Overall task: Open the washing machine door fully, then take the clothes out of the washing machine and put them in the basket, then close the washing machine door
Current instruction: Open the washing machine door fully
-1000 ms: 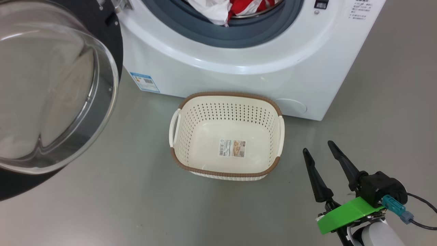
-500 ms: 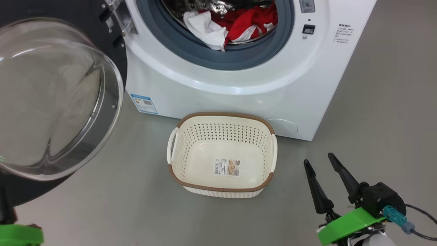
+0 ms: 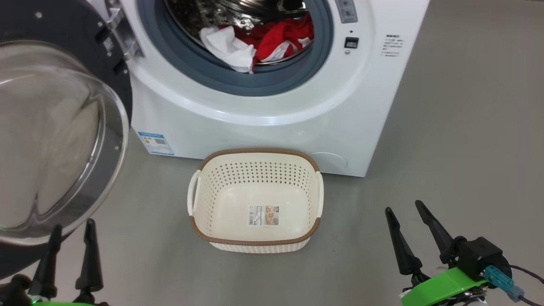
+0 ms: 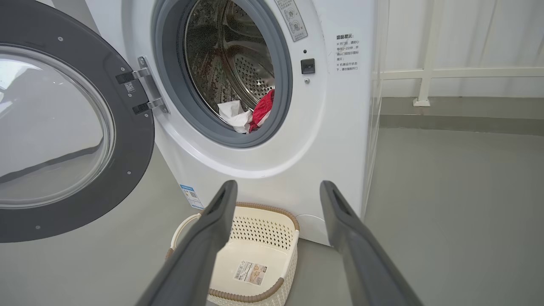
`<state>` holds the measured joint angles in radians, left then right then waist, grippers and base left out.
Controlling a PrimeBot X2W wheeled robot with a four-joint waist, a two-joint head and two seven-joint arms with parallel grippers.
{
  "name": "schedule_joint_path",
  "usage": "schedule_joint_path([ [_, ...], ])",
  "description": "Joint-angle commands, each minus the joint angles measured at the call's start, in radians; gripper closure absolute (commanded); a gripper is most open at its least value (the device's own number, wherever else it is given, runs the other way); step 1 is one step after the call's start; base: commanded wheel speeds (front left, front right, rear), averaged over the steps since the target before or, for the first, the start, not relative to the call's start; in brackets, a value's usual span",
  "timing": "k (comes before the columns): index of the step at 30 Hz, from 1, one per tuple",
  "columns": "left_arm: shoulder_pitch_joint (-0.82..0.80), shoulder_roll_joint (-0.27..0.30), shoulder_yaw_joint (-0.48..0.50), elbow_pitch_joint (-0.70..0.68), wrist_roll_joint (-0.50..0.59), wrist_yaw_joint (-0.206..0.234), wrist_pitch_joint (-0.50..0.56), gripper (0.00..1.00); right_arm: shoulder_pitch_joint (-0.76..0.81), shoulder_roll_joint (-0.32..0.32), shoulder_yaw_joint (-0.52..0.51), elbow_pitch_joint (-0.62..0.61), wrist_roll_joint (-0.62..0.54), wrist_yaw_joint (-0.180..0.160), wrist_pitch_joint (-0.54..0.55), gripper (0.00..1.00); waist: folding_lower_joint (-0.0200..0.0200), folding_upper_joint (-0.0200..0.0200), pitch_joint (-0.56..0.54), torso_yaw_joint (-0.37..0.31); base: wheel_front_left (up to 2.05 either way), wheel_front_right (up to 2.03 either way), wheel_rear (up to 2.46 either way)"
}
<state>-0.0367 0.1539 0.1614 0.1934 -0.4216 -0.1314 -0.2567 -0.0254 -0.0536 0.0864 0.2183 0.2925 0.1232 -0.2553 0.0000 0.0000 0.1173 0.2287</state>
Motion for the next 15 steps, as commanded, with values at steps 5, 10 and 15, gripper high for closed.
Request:
schedule_joint_path([
  [5,0.000,0.049,-0.012,-0.042,-0.037,0.001,-0.005,0.00,-0.005,0.002,0.008,-0.035,0.007,0.008,-0.006,0.00,0.0000,0.0000,0.012,-0.057,0.00,0.00,0.00],
  [10,0.004,0.060,-0.058,-0.053,-0.058,0.001,-0.005,0.00,-0.007,0.003,-0.002,-0.041,0.009,0.008,-0.006,0.00,0.0000,0.0000,0.021,-0.102,0.00,0.00,0.00],
  [15,0.013,0.062,-0.097,-0.055,-0.073,0.001,-0.005,0.00,-0.009,0.003,-0.001,-0.043,0.019,0.008,-0.006,0.00,0.0000,0.0000,0.026,-0.148,0.00,0.00,0.00],
])
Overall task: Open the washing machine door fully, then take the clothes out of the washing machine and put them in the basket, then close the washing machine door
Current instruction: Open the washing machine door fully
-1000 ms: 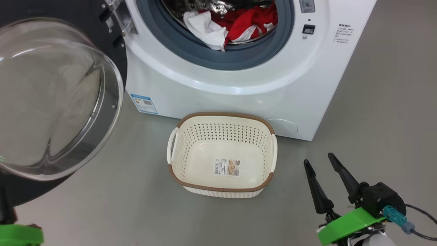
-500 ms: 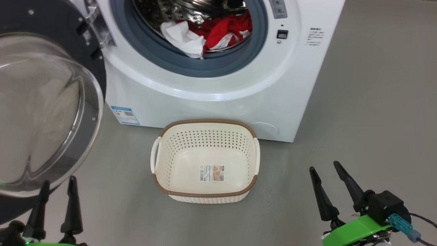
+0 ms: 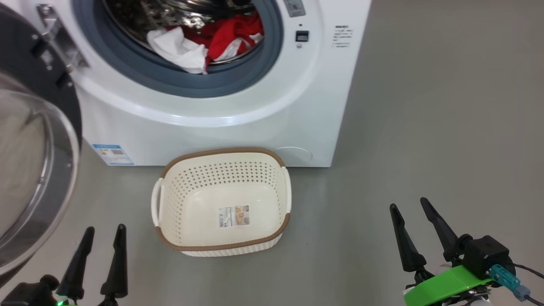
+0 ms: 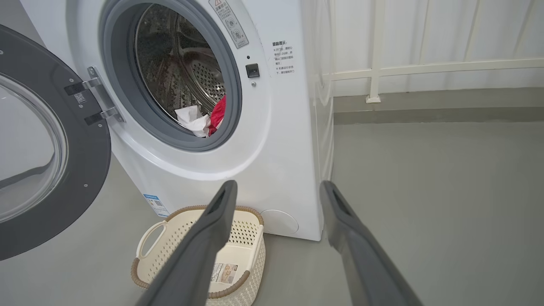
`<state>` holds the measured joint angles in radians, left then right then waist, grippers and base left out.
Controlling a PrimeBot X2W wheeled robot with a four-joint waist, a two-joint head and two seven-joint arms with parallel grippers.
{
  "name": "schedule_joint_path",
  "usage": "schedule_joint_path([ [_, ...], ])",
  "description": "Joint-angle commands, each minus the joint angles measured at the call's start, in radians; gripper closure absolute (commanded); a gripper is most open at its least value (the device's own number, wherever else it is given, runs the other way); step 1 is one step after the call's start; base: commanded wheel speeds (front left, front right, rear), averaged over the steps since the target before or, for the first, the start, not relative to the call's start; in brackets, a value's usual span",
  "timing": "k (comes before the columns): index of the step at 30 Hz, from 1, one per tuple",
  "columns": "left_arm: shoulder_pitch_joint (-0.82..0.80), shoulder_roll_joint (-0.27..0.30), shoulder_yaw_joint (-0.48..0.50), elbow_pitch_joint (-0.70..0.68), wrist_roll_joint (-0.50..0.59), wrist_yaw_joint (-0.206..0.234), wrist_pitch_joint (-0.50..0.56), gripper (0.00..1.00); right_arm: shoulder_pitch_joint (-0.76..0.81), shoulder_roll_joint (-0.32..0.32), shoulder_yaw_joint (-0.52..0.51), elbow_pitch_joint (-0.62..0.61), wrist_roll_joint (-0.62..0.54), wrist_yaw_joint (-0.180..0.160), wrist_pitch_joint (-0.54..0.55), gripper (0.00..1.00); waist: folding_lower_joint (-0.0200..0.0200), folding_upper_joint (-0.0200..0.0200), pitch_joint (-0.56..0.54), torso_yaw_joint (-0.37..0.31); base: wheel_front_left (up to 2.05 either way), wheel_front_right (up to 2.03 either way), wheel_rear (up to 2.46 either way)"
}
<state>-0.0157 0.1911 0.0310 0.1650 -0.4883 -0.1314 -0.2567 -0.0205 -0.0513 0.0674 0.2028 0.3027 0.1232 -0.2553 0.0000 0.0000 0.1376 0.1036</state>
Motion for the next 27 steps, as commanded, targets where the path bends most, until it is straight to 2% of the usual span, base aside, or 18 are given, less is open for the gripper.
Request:
schedule_joint_path([
  [1,-0.007,0.024,0.029,-0.027,-0.008,0.001,-0.005,0.00,-0.014,0.001,0.017,-0.029,0.010,0.008,-0.006,0.00,0.0000,0.0000,0.007,-0.032,0.00,0.00,0.00],
  [11,-0.014,0.023,-0.031,-0.029,-0.010,0.001,-0.005,0.00,-0.010,0.001,-0.007,-0.037,0.017,0.008,-0.006,0.00,0.0000,0.0000,0.011,-0.086,0.00,0.00,0.00],
  [27,0.004,0.021,-0.016,-0.043,0.045,0.001,-0.005,0.00,-0.001,0.001,-0.013,-0.041,0.022,0.008,-0.006,0.00,0.0000,0.0000,0.003,-0.107,0.00,0.00,0.00],
])
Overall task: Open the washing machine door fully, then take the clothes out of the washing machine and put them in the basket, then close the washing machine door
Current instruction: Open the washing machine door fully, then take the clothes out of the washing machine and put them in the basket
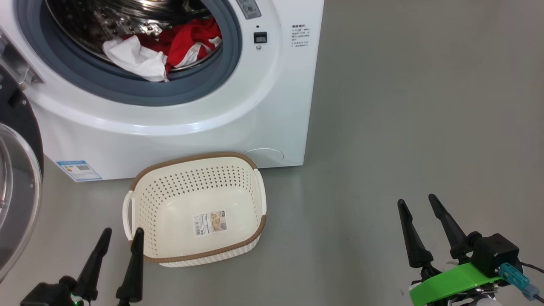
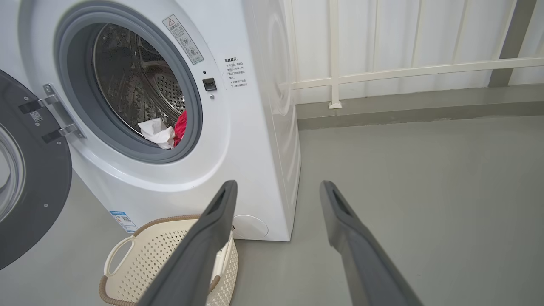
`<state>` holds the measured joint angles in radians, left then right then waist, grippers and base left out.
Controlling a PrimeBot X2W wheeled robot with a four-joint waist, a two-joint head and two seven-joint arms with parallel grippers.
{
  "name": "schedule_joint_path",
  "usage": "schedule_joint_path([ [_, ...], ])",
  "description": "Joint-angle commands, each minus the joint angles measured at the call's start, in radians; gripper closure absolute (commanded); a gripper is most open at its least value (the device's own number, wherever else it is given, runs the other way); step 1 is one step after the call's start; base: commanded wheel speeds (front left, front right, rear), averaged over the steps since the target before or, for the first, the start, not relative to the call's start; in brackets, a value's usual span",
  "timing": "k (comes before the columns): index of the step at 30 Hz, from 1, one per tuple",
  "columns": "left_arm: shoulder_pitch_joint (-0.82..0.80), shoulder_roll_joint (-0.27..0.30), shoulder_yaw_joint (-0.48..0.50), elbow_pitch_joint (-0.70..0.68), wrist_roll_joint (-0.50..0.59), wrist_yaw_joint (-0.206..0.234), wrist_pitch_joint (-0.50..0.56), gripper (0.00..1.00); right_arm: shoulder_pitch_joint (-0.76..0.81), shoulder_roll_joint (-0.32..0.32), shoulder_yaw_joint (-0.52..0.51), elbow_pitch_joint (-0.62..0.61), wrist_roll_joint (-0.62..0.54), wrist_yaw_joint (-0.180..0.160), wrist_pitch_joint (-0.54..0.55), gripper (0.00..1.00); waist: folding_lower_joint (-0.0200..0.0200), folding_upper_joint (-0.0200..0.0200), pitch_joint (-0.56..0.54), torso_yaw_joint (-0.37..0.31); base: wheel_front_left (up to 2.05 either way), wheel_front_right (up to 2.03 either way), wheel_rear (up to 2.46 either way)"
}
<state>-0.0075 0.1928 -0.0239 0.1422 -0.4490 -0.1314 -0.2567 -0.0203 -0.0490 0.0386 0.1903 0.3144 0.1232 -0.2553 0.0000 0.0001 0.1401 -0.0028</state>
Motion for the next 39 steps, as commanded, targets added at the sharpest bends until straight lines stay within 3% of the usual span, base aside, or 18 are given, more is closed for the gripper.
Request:
schedule_joint_path([
  [1,-0.005,0.018,0.040,-0.020,0.008,0.001,-0.005,0.00,-0.002,-0.001,0.014,-0.029,0.010,0.008,-0.006,0.00,0.0000,-0.0001,0.002,0.000,0.00,0.00,0.00],
  [16,-0.010,0.023,0.039,-0.045,-0.016,0.001,-0.005,0.00,-0.005,-0.001,0.010,-0.037,0.002,0.008,-0.006,0.00,0.0000,-0.0001,0.014,-0.001,0.09,-0.09,0.00],
  [39,-0.044,0.028,0.055,-0.035,-0.027,0.001,-0.005,0.00,-0.028,-0.001,0.017,-0.040,0.003,0.008,-0.006,0.00,0.0000,-0.0001,0.044,0.007,0.98,-0.98,0.00],
])
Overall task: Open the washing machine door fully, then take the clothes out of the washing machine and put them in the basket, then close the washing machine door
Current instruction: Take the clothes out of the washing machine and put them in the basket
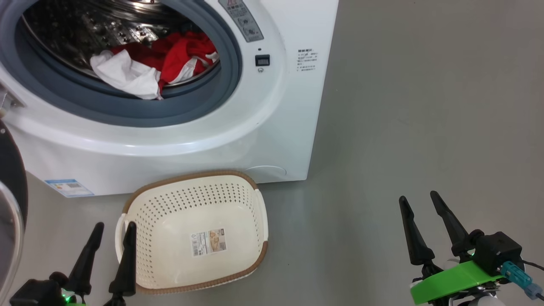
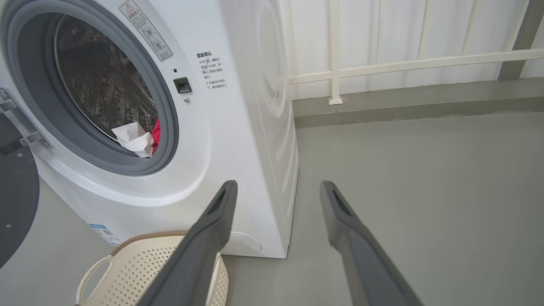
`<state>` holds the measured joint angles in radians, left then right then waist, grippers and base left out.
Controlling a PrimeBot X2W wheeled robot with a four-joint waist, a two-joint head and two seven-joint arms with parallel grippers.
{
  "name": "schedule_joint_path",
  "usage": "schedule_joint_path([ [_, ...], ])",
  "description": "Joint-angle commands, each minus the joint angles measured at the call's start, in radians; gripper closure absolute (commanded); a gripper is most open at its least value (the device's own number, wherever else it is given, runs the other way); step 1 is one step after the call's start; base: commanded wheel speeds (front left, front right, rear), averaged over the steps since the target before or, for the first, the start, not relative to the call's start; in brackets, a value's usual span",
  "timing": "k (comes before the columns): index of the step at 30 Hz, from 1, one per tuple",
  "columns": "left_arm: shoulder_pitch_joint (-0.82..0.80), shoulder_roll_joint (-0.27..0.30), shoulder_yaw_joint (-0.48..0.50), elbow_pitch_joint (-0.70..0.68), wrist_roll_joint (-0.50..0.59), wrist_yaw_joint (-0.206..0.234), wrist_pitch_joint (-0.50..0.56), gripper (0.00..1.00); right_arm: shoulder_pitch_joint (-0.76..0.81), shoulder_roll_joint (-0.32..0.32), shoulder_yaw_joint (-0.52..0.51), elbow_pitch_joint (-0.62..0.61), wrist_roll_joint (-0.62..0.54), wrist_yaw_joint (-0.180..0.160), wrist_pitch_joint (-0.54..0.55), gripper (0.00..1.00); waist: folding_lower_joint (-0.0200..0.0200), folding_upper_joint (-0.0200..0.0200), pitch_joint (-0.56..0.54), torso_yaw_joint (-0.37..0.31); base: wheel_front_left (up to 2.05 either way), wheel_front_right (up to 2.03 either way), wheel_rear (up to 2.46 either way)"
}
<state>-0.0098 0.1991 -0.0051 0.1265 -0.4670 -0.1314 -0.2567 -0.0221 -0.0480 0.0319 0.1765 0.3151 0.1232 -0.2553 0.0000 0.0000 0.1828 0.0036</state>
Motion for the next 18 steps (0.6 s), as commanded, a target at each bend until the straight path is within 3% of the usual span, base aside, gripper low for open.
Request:
schedule_joint_path([
  [1,-0.043,0.021,0.035,-0.018,-0.010,0.001,-0.005,0.00,-0.027,-0.002,0.024,-0.027,0.003,0.008,-0.006,0.00,0.0000,0.0000,0.001,0.001,0.81,-0.81,0.00],
  [18,-0.062,0.034,0.010,0.003,-0.009,0.001,-0.005,0.00,-0.043,-0.002,0.029,-0.025,0.007,0.008,-0.006,0.00,0.0000,0.0000,0.028,-0.001,0.12,-0.12,0.00],
])
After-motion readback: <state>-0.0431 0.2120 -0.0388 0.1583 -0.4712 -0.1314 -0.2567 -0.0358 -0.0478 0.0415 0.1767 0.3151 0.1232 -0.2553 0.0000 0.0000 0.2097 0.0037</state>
